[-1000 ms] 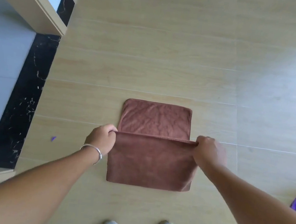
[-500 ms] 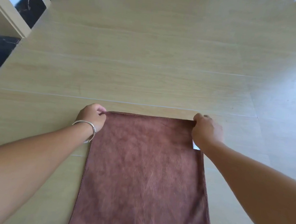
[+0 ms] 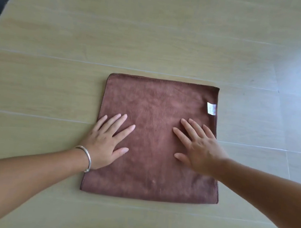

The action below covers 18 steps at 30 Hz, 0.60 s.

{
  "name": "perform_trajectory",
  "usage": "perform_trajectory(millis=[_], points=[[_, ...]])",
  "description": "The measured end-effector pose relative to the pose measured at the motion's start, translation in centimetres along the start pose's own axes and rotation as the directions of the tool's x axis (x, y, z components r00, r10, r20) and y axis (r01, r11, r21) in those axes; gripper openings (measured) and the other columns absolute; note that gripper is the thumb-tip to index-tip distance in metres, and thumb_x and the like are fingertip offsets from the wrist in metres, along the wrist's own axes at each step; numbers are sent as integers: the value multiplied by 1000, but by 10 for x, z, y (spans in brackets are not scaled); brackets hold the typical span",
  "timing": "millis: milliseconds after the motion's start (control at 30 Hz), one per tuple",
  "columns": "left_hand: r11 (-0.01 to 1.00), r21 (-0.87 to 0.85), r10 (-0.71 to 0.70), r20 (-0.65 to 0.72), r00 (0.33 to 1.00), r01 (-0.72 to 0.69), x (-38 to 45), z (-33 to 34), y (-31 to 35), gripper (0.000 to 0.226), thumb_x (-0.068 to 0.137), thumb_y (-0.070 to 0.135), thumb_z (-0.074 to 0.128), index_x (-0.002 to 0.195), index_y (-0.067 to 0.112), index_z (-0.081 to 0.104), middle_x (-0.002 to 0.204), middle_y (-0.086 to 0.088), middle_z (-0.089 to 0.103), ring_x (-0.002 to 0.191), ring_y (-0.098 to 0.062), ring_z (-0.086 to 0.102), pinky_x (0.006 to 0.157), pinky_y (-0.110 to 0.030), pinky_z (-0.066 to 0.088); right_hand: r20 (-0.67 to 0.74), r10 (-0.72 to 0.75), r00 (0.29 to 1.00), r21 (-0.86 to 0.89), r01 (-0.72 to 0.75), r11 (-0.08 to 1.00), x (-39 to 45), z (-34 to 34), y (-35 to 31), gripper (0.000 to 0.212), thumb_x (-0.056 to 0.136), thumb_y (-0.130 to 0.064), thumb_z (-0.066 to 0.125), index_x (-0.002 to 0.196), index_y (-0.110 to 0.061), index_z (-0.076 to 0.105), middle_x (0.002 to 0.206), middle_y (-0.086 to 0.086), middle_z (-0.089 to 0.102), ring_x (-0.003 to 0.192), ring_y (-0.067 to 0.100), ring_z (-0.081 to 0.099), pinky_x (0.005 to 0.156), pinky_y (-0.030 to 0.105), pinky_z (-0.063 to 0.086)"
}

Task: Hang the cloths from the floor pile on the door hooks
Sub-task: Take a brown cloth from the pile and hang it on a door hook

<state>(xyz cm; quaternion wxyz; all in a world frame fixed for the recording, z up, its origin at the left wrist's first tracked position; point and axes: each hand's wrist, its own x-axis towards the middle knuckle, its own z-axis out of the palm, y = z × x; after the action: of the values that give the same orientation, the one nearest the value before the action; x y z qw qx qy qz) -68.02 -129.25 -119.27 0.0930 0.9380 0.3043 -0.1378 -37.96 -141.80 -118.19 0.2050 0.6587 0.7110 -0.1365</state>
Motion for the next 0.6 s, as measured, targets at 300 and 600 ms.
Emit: perform_trajectory(millis=[300, 600], points=[[1000, 20, -17, -44, 999, 18, 54, -31, -20, 61, 96, 37, 47, 151, 27, 24, 161, -8, 9, 144, -26, 21, 117, -45, 18, -69, -18, 997, 63, 22, 998, 29, -32, -12, 73, 93, -56, 36, 152, -24, 7, 161, 7, 1, 148, 23, 2, 118, 44, 12], [911, 205, 355, 58, 933, -359, -39, -9, -5, 76, 84, 59, 43, 141, 10, 46, 151, -12, 38, 138, -27, 39, 106, -53, 38, 59, -172, 983, -39, 174, 984, -50, -6, -10, 93, 73, -37, 51, 153, -9, 12, 160, 16, -1, 147, 29, 8, 111, 48, 28]])
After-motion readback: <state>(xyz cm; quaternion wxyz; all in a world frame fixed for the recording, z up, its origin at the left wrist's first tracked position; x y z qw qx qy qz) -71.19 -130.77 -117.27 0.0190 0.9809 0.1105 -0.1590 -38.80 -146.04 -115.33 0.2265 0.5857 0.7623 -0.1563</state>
